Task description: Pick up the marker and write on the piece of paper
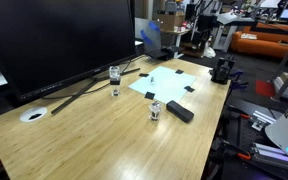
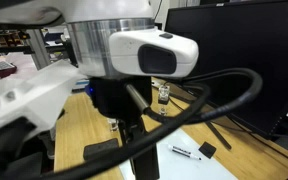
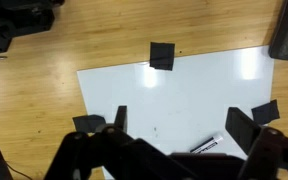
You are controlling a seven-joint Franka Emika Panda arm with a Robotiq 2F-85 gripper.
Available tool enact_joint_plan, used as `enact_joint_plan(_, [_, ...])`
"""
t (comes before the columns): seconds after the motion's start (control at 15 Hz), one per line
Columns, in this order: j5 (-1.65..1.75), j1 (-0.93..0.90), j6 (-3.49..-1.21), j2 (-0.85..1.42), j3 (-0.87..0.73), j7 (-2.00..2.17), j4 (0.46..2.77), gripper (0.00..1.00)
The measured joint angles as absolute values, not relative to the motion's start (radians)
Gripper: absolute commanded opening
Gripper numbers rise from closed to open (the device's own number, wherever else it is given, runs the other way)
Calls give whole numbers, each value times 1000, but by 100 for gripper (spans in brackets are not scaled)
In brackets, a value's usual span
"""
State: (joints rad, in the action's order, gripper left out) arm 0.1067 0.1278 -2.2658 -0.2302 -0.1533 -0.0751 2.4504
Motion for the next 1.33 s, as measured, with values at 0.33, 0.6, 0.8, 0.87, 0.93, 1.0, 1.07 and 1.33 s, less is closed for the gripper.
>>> enact_joint_plan(0.33, [107,128,-2263,-216,-153,-75,2450,100])
enact_joint_plan(0.6, [107,128,-2264,-217,-153,-75,2450,100])
enact_joint_plan(0.8, [107,128,-2264,-217,-153,-75,2450,100])
enact_joint_plan(0.87, [107,128,-2264,-217,-153,-75,2450,100])
enact_joint_plan(0.93, [106,127,-2264,-217,-151,-75,2450,100])
enact_joint_plan(1.0, [94,123,-2267,-215,-150,-76,2447,100])
enact_joint_plan(1.07, [84,115,-2273,-211,-147,-77,2438,100])
enact_joint_plan(1.33, [4,69,-2339,-134,-128,-80,2341,100])
